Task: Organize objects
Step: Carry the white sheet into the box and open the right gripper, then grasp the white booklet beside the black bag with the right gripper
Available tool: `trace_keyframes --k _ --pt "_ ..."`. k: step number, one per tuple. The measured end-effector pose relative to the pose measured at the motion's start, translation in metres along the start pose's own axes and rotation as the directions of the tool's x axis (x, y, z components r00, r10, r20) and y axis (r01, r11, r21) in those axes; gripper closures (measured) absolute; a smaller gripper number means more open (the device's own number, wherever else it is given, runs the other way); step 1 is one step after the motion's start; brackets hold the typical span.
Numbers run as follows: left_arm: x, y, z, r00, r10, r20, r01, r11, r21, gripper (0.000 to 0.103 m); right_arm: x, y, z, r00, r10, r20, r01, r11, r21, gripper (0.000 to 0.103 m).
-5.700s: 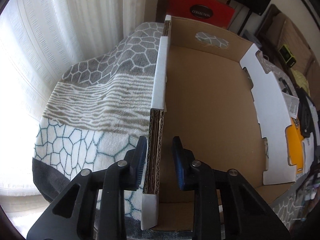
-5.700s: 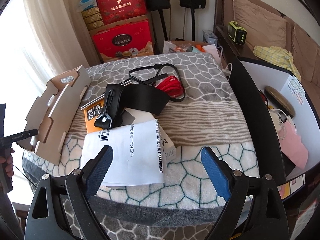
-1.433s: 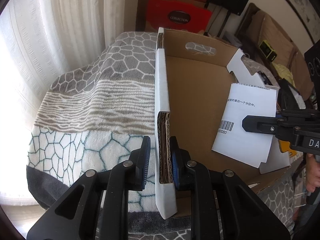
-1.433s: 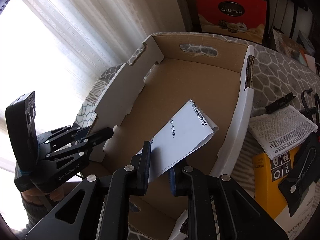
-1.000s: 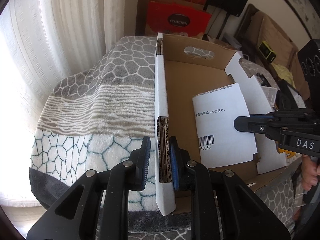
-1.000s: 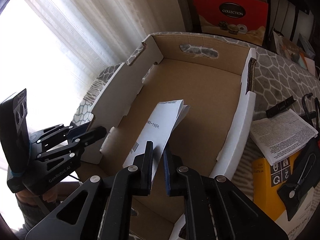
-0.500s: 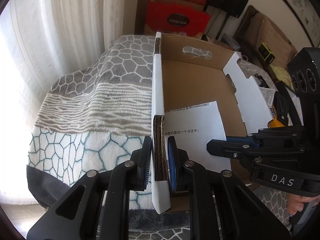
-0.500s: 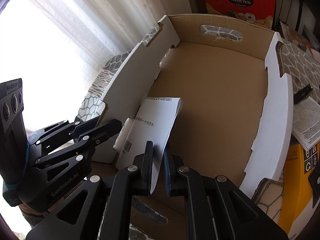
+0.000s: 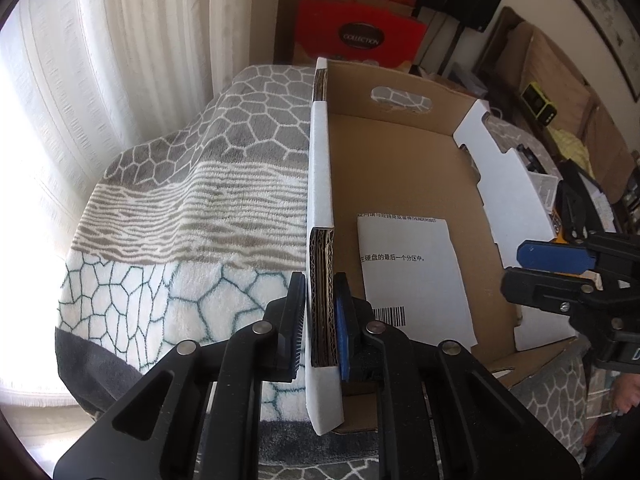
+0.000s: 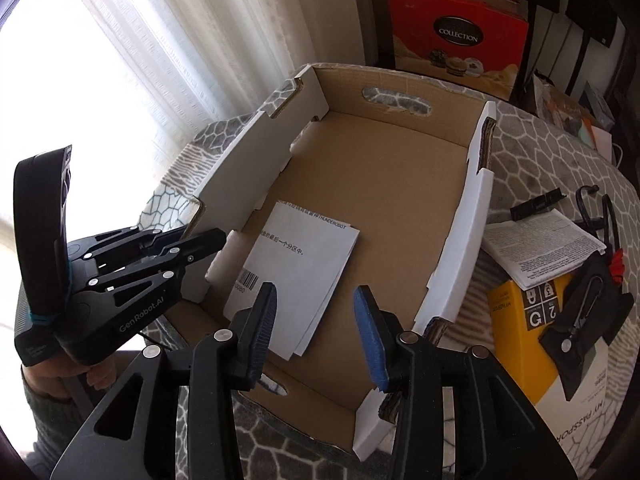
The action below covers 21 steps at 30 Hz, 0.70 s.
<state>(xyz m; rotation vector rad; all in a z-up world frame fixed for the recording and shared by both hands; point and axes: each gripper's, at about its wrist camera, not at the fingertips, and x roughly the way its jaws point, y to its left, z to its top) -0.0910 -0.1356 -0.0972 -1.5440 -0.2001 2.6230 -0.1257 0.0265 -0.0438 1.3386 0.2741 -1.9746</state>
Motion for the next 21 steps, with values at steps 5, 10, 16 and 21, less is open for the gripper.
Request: trace_keyframes --k 5,10,16,21 --pt "0.002 -0.002 0.0 1.0 0.016 -0.003 -0.016 1.0 0.017 0.091 -0.042 -0.018 0.0 0.996 -0.054 0.073 0.054 0.999 -0.001 0.061" --pt "0.002 -0.002 -0.001 1.0 0.017 -0.001 -0.017 1.0 0.016 0.092 -0.066 -0.054 0.0 0.99 -0.105 0.093 0.101 0.994 0.049 0.061" --pt "0.002 -0.002 -0.001 1.0 0.014 0.0 -0.014 1.0 0.011 0.092 -0.07 -0.096 -0.003 0.988 -0.131 0.079 0.12 0.985 0.128 0.061" --pt "0.002 -0.002 -0.001 1.0 0.013 0.0 -0.013 1.0 0.011 0.092 -0.058 -0.123 0.004 0.992 -0.111 0.054 0.098 0.976 0.196 0.061"
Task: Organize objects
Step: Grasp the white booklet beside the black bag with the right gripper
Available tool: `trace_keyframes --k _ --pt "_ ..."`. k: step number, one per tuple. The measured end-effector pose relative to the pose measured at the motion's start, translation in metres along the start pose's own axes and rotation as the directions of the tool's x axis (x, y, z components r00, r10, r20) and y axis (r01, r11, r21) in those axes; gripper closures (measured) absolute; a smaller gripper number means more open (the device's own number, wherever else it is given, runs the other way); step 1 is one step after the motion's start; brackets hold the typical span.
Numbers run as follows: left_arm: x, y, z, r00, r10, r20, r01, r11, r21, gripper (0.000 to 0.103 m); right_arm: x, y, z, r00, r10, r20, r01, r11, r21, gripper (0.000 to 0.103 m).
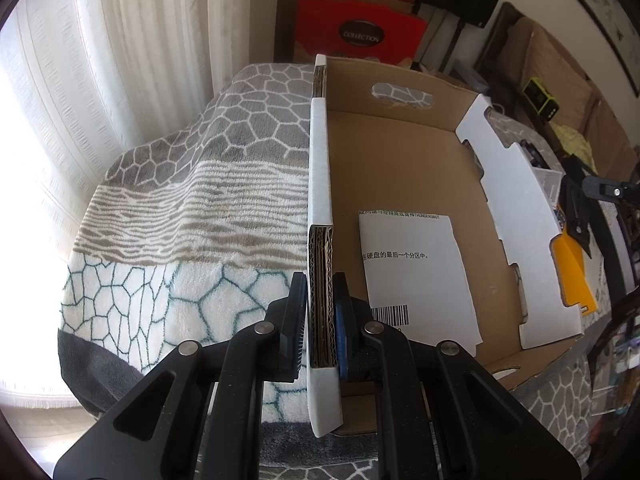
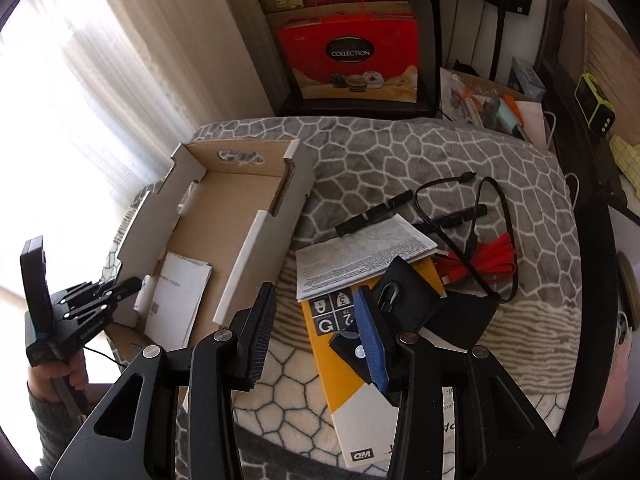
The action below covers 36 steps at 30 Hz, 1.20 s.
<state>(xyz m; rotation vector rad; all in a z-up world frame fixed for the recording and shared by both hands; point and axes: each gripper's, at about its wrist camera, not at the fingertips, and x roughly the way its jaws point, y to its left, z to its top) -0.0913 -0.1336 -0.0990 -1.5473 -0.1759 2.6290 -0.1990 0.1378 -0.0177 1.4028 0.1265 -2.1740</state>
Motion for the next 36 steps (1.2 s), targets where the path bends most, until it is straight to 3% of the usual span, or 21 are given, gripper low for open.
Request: trace_keyframes --k 8,12,16,21,25,31,36 --pt "0.0 -0.001 -0.001 1.0 0.003 -0.001 -0.003 1.0 0.001 0.092 0.013 -0.03 0.032 0.999 -0.046 -0.001 0.046 0.998 0.036 0.061" --pt "0.0 -0.001 -0.001 1.0 -0.001 0.0 0.001 1.0 -0.005 0.092 0.029 -0.043 0.044 0.998 -0.006 -0.064 0.01 0.998 0.056 0.059" --pt "0.0 -0.001 -0.001 1.0 -0.002 0.0 0.002 1.0 -0.007 0.092 0.044 -0.048 0.048 0.991 -0.076 -0.112 0.08 0.996 0.032 0.059" --pt "0.0 0.0 -0.001 1.0 -0.004 -0.001 0.004 1.0 -0.005 0.091 0.051 -0.057 0.046 0.986 -0.081 -0.144 0.087 0.996 0.033 0.059" --pt "0.0 -0.001 -0.001 1.0 -0.006 -0.002 0.006 1.0 -0.007 0.091 0.057 -0.058 0.043 0.986 -0.036 -0.165 0.042 0.999 0.032 0.059" --pt "0.0 0.0 0.0 1.0 -0.008 -0.002 0.008 1.0 -0.012 0.091 0.063 -0.052 0.045 0.983 -0.045 -0.176 0.051 0.998 0.029 0.058" --pt "0.001 0.001 0.0 1.0 -0.01 -0.002 0.01 1.0 -0.015 0.091 0.052 -0.051 0.048 0.989 0.033 -0.143 -0.024 0.997 0.069 0.058"
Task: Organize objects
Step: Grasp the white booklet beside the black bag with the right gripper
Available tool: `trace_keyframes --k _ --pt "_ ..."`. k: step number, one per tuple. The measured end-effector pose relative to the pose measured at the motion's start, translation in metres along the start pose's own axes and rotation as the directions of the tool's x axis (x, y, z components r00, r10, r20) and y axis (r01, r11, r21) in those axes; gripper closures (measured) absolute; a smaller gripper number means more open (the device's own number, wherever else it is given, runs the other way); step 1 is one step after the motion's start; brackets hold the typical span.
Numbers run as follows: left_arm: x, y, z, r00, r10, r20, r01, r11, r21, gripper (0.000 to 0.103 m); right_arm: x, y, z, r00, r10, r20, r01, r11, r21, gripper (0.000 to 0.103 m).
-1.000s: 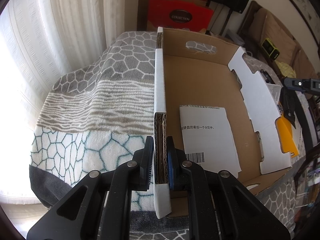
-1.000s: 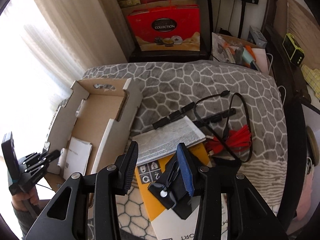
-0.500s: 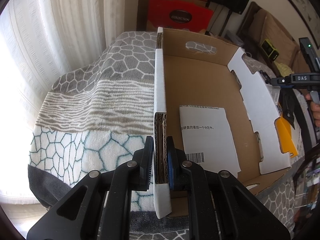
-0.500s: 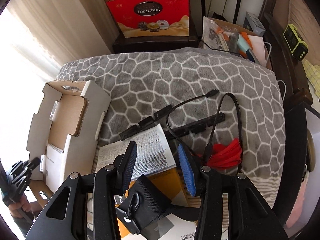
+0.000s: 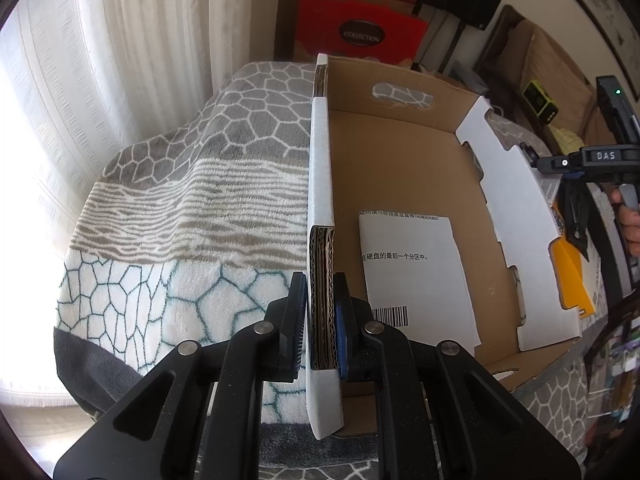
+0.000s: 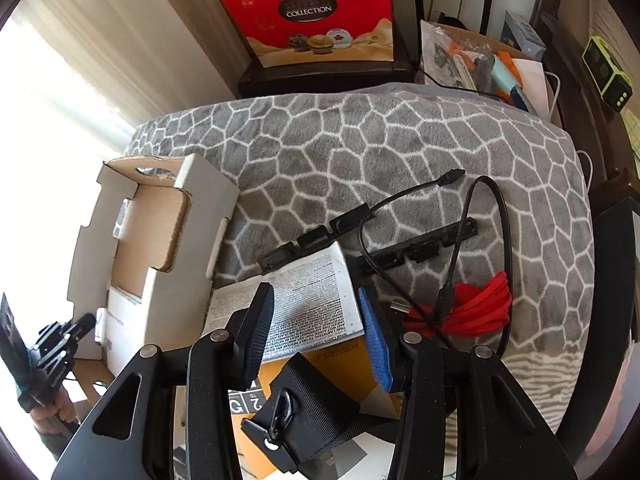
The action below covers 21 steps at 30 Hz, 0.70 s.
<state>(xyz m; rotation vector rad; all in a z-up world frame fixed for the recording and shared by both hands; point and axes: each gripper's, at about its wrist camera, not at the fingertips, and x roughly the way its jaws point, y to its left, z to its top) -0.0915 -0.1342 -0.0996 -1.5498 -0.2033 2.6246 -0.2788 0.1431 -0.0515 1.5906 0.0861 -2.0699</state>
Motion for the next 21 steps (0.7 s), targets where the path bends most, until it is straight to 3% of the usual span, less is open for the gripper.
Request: trace_keyframes --k 8,12,13,15,16,21 --pt "0.002 0.001 0.001 1.0 0.008 -0.001 -0.008 1.0 -0.004 0.091 -0.006 0.016 0.0 1.0 -0.001 0.029 0.0 1.0 0.007 0.059" --pt "0.003 0.0 0.001 1.0 0.016 0.0 -0.016 1.0 0.0 0.091 -0.007 0.008 -0.001 0.998 0.051 0.027 -0.053 0.997 0.058 0.061" --pt "0.003 0.001 0.001 1.0 0.015 0.001 -0.015 1.0 -0.001 0.091 -0.007 0.006 -0.002 0.997 0.077 0.024 -0.078 0.995 0.069 0.064" --pt "0.003 0.001 0.002 1.0 0.011 0.0 -0.011 1.0 -0.005 0.091 -0.001 0.002 -0.004 0.982 0.186 -0.007 -0.184 0.976 0.12 0.082" --pt "0.004 0.001 0.002 1.0 0.011 0.0 -0.011 1.0 -0.006 0.091 0.002 0.002 -0.005 0.977 0.214 -0.02 -0.21 0.969 0.132 0.083" --pt "0.004 0.001 0.002 1.0 0.01 0.0 -0.01 1.0 -0.007 0.091 0.01 0.013 -0.007 0.991 0.137 -0.004 -0.136 0.986 0.096 0.089"
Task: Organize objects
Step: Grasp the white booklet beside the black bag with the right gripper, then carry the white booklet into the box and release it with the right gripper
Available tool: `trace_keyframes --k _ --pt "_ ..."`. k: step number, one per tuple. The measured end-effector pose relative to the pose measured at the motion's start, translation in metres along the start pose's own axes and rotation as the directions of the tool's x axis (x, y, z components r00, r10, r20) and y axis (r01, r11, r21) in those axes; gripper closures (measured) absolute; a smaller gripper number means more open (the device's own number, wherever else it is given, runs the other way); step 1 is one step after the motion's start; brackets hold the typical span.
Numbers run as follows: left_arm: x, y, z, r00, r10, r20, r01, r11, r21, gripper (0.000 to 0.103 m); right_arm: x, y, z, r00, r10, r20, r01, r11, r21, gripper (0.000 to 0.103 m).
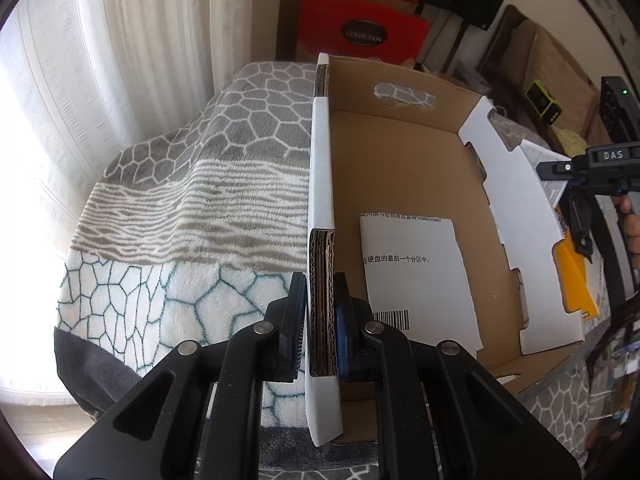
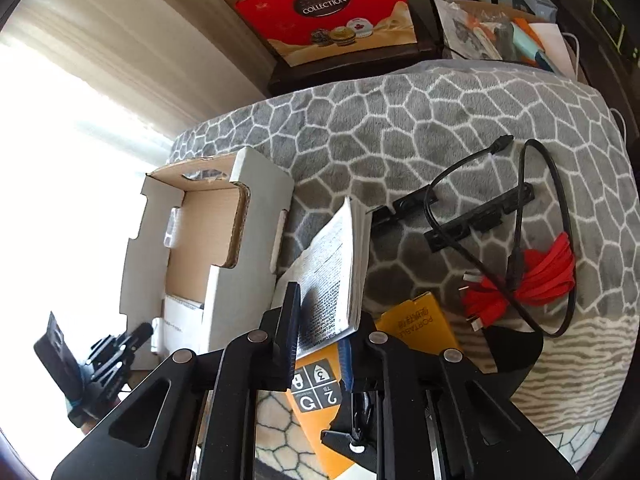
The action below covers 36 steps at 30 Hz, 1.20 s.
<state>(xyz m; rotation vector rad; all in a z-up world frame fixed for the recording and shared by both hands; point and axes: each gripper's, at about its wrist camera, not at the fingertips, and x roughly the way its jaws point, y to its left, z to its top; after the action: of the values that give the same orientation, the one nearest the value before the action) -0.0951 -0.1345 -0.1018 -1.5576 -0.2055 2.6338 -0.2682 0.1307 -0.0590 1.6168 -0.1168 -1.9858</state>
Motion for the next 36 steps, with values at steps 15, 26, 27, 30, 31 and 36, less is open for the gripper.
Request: trace_keyframes --k 15,26,27,30,31,36 --pt "0.0 0.0 0.001 1.0 -0.006 -0.002 0.006 1.0 -0.008 0.091 -0.038 0.033 -0.012 0.985 -0.003 0.17 0.024 0.992 -0.123 0.1" --pt "0.002 0.001 0.001 1.0 -0.007 -0.006 0.007 1.0 -0.014 0.091 -0.079 0.078 -0.02 0.966 0.079 0.248 -0.02 0.972 -0.235 0.1" --pt "0.002 0.001 0.001 1.0 -0.008 -0.007 0.008 1.0 -0.015 0.091 -0.079 0.083 -0.02 0.966 0.088 0.244 -0.025 0.968 -0.25 0.1" --pt "0.002 0.001 0.001 1.0 -0.007 -0.008 0.007 1.0 -0.016 0.091 -0.072 0.102 -0.023 0.968 0.101 0.23 -0.028 0.954 -0.299 0.1" --pt "0.002 0.001 0.001 1.0 -0.007 -0.008 0.007 1.0 -0.016 0.091 -0.069 0.107 -0.023 0.969 0.104 0.224 -0.029 0.949 -0.314 0.1" --pt "0.003 0.001 0.0 1.0 -0.003 -0.012 0.003 1.0 -0.014 0.091 -0.038 0.129 -0.03 0.98 0.067 0.19 0.013 0.92 -0.392 0.1"
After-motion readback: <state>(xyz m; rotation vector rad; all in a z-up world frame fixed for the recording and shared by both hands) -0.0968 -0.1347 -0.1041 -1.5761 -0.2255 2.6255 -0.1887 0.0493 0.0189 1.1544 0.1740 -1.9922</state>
